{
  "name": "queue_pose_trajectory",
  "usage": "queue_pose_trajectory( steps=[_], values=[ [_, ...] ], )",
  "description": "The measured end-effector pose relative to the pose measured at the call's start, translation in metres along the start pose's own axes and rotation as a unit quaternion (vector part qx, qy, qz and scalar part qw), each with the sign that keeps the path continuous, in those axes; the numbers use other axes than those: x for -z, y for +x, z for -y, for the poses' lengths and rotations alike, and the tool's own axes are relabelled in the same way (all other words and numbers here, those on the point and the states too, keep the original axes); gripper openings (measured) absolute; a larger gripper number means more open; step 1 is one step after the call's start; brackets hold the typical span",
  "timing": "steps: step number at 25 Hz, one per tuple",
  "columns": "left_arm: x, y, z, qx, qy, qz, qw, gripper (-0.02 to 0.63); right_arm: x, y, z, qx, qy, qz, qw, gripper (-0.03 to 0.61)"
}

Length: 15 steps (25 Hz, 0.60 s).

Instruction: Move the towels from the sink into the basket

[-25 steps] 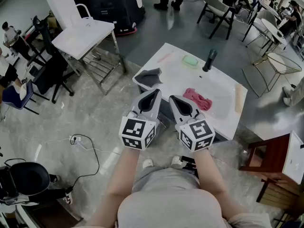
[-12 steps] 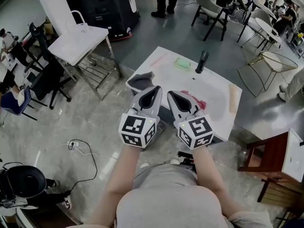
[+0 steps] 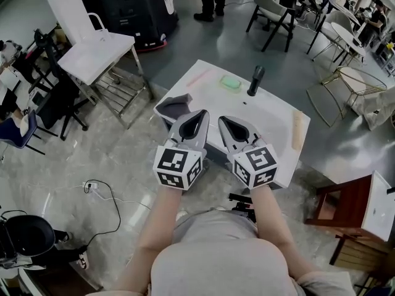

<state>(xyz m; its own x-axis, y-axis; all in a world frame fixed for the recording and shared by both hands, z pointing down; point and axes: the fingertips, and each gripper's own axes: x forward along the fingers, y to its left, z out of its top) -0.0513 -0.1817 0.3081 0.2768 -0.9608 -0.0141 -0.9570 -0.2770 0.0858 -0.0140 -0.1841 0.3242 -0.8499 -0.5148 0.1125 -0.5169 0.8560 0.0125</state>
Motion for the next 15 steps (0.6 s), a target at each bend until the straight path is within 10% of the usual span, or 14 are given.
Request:
queue_pose_trajectory(
  steps=[15],
  values=[
    [0.024, 0.029, 0.008, -0.028, -0.019, -0.020, 0.9992, 0.006, 0.051, -0.007, 0.080, -0.012, 0.051, -0.050, 0.997, 0.018]
  ],
)
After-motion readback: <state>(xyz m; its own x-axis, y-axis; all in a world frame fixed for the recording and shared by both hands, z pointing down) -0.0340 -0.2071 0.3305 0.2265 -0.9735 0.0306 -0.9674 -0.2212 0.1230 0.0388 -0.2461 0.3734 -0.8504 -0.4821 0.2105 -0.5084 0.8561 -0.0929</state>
